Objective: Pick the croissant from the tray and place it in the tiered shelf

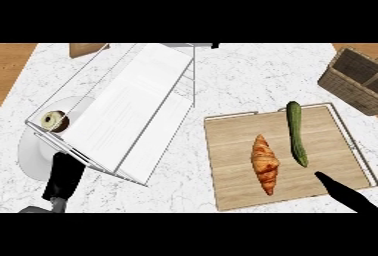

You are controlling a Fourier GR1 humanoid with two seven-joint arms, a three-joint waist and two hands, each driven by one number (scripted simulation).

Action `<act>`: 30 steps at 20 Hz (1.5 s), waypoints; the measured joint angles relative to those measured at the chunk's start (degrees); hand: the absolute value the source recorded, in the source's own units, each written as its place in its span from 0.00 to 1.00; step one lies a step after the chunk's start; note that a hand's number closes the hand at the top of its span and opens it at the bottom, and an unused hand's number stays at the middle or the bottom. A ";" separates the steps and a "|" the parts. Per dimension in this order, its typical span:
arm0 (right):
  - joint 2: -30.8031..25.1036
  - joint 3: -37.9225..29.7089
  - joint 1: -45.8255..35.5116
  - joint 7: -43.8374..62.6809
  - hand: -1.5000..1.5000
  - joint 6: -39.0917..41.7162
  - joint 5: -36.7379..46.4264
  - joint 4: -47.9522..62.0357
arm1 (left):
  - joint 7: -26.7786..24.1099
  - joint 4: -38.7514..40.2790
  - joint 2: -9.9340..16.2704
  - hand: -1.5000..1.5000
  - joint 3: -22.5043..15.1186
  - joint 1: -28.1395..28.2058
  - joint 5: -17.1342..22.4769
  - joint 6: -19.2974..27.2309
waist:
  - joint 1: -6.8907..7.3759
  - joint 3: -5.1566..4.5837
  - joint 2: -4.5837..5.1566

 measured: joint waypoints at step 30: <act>13.06 15.36 -17.69 50.43 0.00 52.21 39.49 5.10 | 1.35 1.63 -3.99 0.50 -2.96 -4.84 -3.15 -1.23 | 6.22 0.03 1.15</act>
